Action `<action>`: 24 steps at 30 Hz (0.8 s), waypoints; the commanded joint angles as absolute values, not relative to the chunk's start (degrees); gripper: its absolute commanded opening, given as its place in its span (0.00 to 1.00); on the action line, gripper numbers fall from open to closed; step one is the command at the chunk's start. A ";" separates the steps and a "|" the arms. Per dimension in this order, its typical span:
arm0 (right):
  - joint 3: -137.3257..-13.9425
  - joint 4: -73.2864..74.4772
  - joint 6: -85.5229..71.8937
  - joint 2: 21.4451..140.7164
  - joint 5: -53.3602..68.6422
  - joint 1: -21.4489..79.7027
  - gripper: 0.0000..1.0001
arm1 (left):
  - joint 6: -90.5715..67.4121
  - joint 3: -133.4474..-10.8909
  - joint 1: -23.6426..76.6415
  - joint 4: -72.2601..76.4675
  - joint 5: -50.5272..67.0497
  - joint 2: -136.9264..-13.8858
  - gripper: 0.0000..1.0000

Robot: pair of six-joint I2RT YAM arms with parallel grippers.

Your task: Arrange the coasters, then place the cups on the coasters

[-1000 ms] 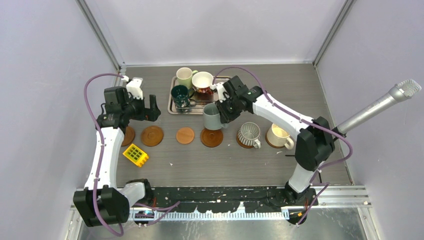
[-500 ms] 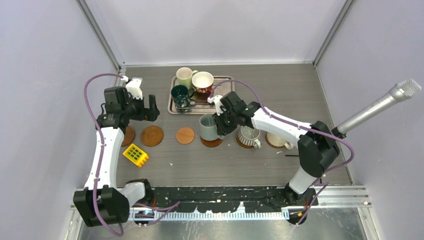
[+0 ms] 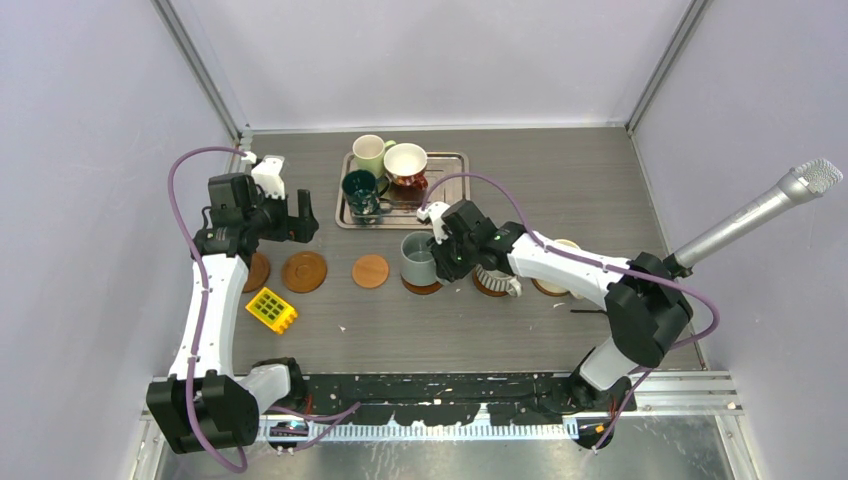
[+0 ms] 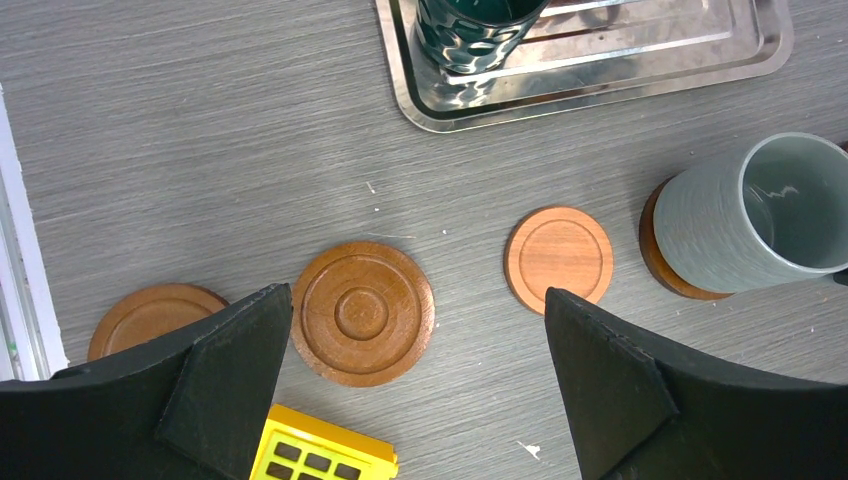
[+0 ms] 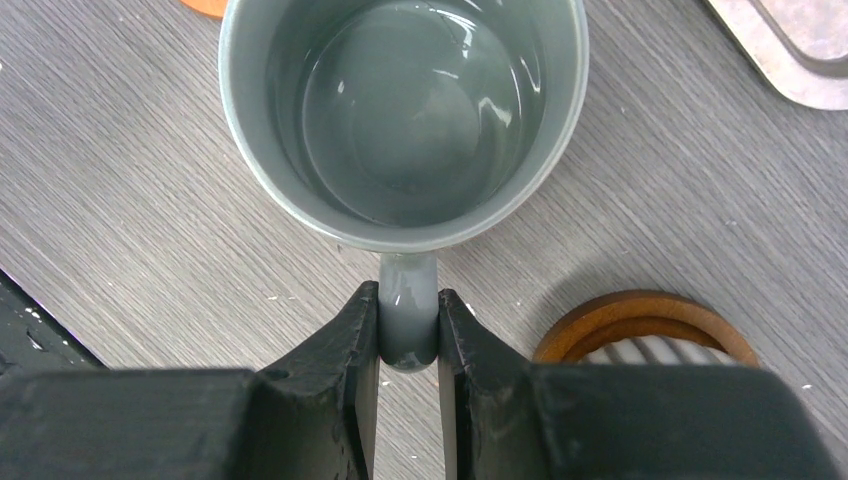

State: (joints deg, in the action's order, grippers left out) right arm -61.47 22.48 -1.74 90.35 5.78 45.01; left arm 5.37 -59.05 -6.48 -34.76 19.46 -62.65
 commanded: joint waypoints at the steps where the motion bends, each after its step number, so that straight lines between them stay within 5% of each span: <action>1: -60.27 21.34 -3.10 87.31 4.72 45.93 0.13 | 6.26 -59.51 -6.41 -34.27 19.24 -62.41 1.00; 12: -58.19 22.02 -4.37 85.85 5.42 46.71 0.25 | 6.42 -59.56 -6.37 -34.76 18.93 -62.41 1.00; 19: -58.01 23.13 -3.99 85.55 5.43 46.76 0.51 | 6.77 -59.49 -6.35 -34.98 18.94 -62.64 1.00; 24: -57.92 22.24 -3.66 86.13 5.37 46.76 0.51 | 6.86 -59.73 -6.37 -35.41 19.50 -63.54 1.00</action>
State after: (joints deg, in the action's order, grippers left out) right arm -57.89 23.64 -3.51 88.42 5.23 46.41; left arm 6.33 -59.05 -6.48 -35.00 19.07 -62.92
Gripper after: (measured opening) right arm 0.527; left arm 0.996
